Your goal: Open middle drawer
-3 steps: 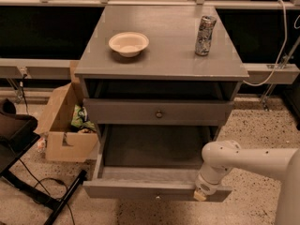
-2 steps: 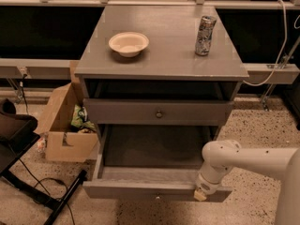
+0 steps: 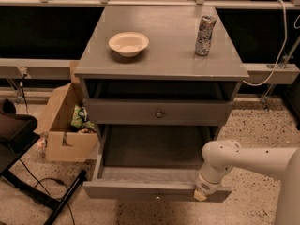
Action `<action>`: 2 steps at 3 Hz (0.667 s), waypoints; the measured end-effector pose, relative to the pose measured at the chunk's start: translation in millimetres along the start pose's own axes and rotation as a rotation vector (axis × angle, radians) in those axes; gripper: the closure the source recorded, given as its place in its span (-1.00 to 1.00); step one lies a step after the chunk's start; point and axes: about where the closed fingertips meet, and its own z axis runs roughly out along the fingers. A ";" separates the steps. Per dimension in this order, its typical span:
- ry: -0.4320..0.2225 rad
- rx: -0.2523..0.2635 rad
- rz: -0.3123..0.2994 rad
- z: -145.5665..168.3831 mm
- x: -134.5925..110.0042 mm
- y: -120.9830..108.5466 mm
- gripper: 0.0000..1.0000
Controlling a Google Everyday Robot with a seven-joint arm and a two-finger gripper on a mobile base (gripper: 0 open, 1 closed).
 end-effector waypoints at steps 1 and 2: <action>0.000 0.000 0.000 -0.1 0.0 0.0 -0.44; 0.000 0.000 0.000 -0.9 -0.2 -0.1 -0.91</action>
Offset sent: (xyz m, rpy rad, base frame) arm 0.0000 0.0000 0.0001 0.0000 0.0000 0.0000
